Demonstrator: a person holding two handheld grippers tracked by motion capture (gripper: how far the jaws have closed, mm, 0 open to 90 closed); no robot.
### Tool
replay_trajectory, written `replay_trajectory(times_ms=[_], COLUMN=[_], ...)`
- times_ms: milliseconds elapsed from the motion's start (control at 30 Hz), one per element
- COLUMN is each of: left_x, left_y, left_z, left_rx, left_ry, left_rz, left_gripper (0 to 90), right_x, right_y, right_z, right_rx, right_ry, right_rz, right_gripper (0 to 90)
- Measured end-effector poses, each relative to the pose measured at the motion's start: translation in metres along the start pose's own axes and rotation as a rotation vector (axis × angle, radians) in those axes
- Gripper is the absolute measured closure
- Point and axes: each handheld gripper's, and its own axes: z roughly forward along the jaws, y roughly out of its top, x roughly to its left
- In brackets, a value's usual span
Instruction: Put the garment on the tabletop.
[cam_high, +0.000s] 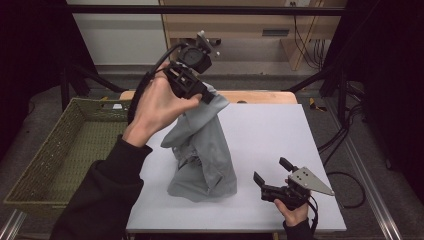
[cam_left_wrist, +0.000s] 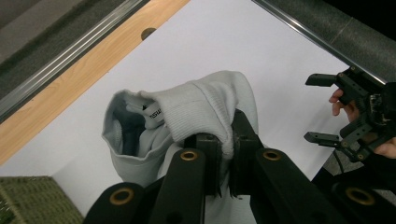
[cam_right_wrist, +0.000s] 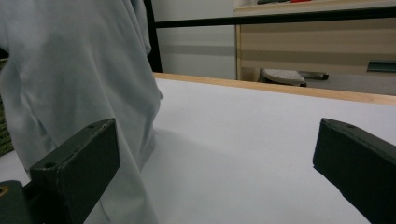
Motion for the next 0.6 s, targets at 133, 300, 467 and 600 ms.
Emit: replay_trajectory(times_ms=[133,300,467,600], left_x=[-0.001,-0.003,-0.004,-0.004], left_y=[-0.004,-0.012,-0.024,-0.035], left_z=[0.018,0.039,0.065,0.088], left_rx=[0.002,0.009,0.013,0.04], left_ry=[-0.023,-0.061,-0.093,-0.113], left_rz=[0.008,0.017,0.018,0.028], left_gripper=[84.7,84.7,84.6,84.5], right_x=[-0.001,-0.002,-0.001,-0.002], right_y=[0.0,0.0,0.0,0.0], right_z=[-0.001,-0.002,-0.001,-0.002], right_rx=[-0.008,-0.004,-0.008,0.003], right_ry=[0.004,0.004,0.001,0.002], right_rz=[-0.005,-0.004,-0.003,0.009], right_gripper=[1.0,1.0,1.0,1.0])
